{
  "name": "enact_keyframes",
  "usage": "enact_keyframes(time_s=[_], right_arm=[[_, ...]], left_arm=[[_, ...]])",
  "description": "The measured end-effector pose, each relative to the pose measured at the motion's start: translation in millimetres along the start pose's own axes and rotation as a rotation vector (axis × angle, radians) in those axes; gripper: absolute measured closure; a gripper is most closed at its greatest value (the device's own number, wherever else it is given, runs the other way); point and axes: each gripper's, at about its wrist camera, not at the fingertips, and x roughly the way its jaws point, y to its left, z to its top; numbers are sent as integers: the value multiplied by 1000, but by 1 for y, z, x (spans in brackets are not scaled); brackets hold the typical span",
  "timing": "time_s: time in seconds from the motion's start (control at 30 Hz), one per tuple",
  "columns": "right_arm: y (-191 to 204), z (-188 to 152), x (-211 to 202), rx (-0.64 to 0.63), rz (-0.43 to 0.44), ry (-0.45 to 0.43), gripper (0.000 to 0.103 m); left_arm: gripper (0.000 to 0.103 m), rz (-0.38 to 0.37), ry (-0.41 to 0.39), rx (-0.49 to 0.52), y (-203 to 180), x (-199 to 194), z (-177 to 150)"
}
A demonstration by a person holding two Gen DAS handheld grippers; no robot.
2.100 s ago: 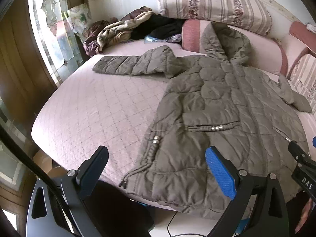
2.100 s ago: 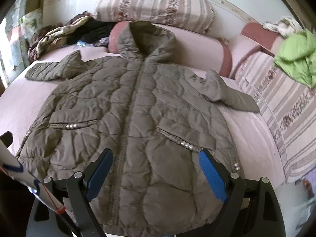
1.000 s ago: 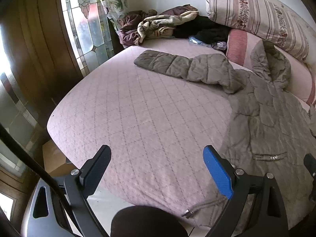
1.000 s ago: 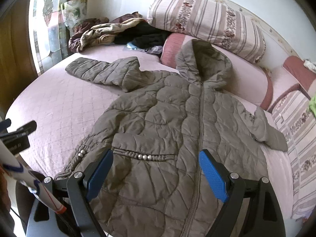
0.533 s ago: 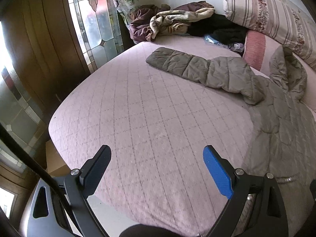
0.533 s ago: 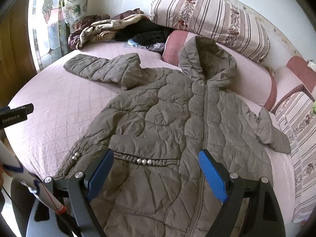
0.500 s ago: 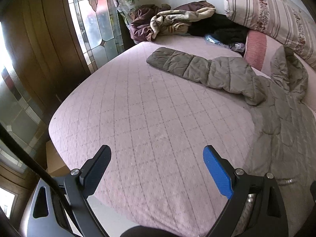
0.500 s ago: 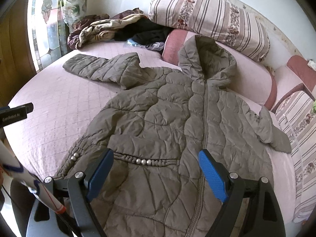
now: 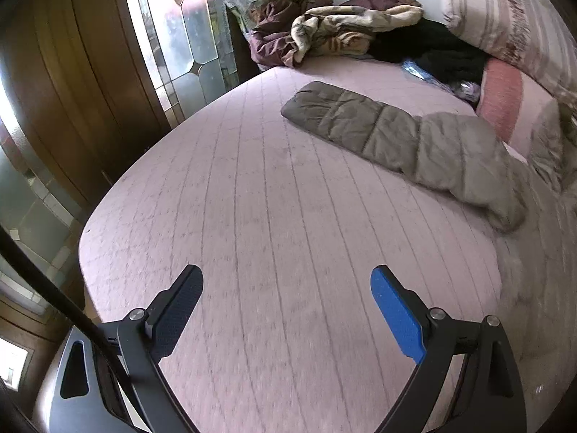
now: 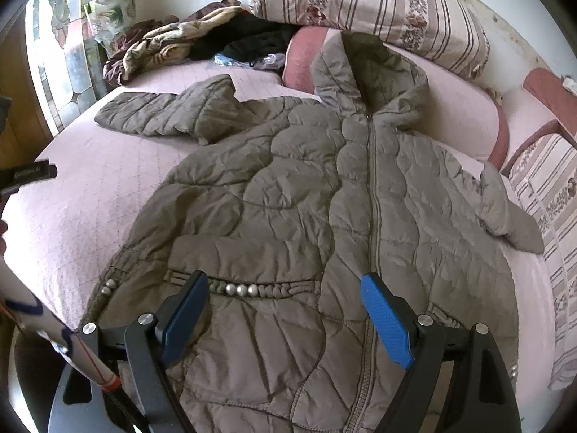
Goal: Fold large clothes
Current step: 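Move the left tool to the jacket sleeve cuff and grasp it, then lift the sleeve with the left tool, fold it across the jacket body, release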
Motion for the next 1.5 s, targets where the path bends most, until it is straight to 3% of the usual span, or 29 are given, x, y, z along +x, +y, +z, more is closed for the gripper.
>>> enact_keyframes(time_s=[0.2,0.33,0.5,0.67,0.77,0.87,0.97,1.03,1.07,1.1,1.13,1.17,1.2,1.33,1.5], right_arm=[[-7,-2,10,17,-2,9,13],[-15,-3,16,36,-7,16,13],[-25,-4,26,62,-17,33,13],[-33,-5,35,79,-30,42,13],[-38,-4,39,81,-42,34,13],[-40,0,40,64,-62,7,13],[-44,2,41,63,-77,-14,13],[-48,2,47,74,-82,-4,13],[-50,2,50,79,-82,6,13],[-52,2,52,83,-83,13,14],[-54,1,55,91,-86,21,17],[-56,0,56,96,-86,26,19],[-58,-2,58,102,-82,34,23],[-69,-6,55,138,-61,45,35],[-88,-9,35,190,-62,-1,36]], left_arm=[[10,-22,11,-62,8,43,46],[20,-72,45,-115,12,76,79],[20,-179,124,-208,12,125,110],[20,-332,201,-371,18,171,128],[20,-373,170,-441,19,182,143],[20,-461,175,-491,15,198,159],[20,-469,159,-532,10,210,171],[20,-436,159,-538,5,214,177],[28,-393,161,-532,0,213,180],[48,-354,163,-520,-3,212,182],[61,-306,176,-481,-11,212,186],[77,-296,197,-438,-19,213,190],[84,-297,214,-421,-22,211,190],[90,-378,211,-411,-37,175,199],[92,-540,105,-251,-88,71,203]])
